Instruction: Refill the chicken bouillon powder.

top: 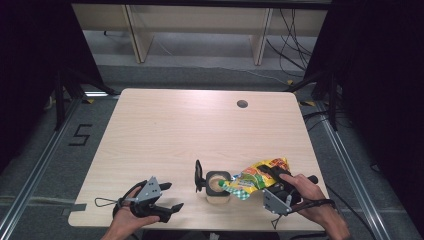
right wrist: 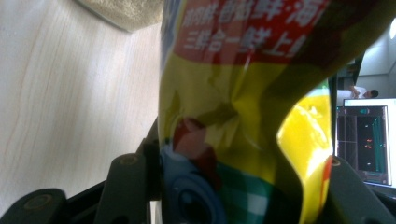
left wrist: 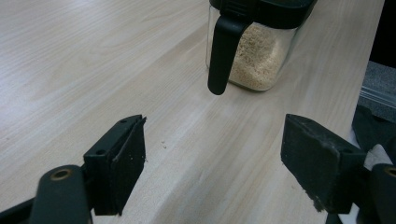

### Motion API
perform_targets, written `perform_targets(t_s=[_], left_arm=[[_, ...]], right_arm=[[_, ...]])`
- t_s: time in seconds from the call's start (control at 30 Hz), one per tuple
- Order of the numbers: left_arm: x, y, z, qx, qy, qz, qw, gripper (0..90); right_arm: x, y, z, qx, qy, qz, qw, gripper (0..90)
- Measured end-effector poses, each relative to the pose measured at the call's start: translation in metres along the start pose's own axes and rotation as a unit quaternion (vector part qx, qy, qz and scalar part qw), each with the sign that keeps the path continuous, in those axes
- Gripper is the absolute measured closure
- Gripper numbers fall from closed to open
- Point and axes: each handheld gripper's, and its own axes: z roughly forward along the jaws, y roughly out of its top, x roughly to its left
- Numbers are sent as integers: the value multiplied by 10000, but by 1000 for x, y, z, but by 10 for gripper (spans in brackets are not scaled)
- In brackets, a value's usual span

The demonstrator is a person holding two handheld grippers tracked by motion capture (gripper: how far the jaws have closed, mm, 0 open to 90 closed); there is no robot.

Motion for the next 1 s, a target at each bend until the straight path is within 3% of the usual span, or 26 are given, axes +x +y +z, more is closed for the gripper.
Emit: perform_targets(t_s=[0.03, 0.07, 0.1, 0.13, 0.2, 0.27, 0.3, 0.33, 0.43, 0.47, 0.57, 0.63, 0.67, 0.73, 0.83, 0.93, 0.97, 1.0], left_arm=[[0, 0, 0, 2, 7, -15, 10000, 217], [0, 0, 0, -1, 6, -71, 10000, 217], [0, 0, 0, -9, 21, -73, 10000, 217], [0, -1, 0, -15, 16, -99, 9999, 217], [1, 0, 0, -13, -27, 46, 10000, 217], [0, 0, 0, -2, -23, -45, 10000, 217], [-1, -1, 0, -58, -14, -142, 9999, 217], [0, -1, 0, -50, -6, -110, 9999, 217], [0, 0, 0, -51, -1, -119, 9999, 217], [0, 0, 0, -33, 13, -102, 9999, 217], [0, -1, 0, -43, -11, -84, 10000, 217], [0, 0, 0, -26, 21, -94, 10000, 217], [0, 0, 0, -20, 15, -96, 10000, 217], [0, -1, 0, -41, 0, -121, 9999, 217], [0, 0, -1, 19, 18, -88, 10000, 217], [0, -1, 0, -40, 3, -122, 9999, 217], [0, -1, 0, -13, 21, -103, 9999, 217], [0, 0, -1, 3, 14, -113, 9999, 217]], right_arm=[[-2, 0, 1, -74, 41, -174, 9998, 520], [-1, -1, 1, -75, 43, -104, 9999, 521], [3, -2, 0, -58, 106, 254, 9996, 522], [-2, -2, 1, -160, 84, -85, 9998, 523], [-1, -3, 2, -221, 105, -63, 9997, 523], [-2, -6, 3, -302, 206, -10, 9993, 524], [-1, -7, 3, -370, 151, 142, 9991, 524], [2, -9, 4, -418, 215, 446, 9979, 525], [2, -16, 5, -626, 223, 716, 9952, 528], [4, -18, 5, -667, 224, 973, 9928, 528], [5, -25, 8, -764, 280, 1243, 9889, 533], [4, -30, 10, -913, 305, 1297, 9869, 535], [7, -32, 9, -899, 331, 1617, 9822, 537], [6, -37, 11, -1111, 422, 1716, 9780, 540], [7, -44, 13, -1331, 472, 2160, 9661, 543], [6, -49, 15, -1482, 418, 2453, 9572, 546], [6, -51, 17, -1572, 402, 2664, 9501, 547], [5, -53, 18, -1658, 464, 2717, 9468, 548]])
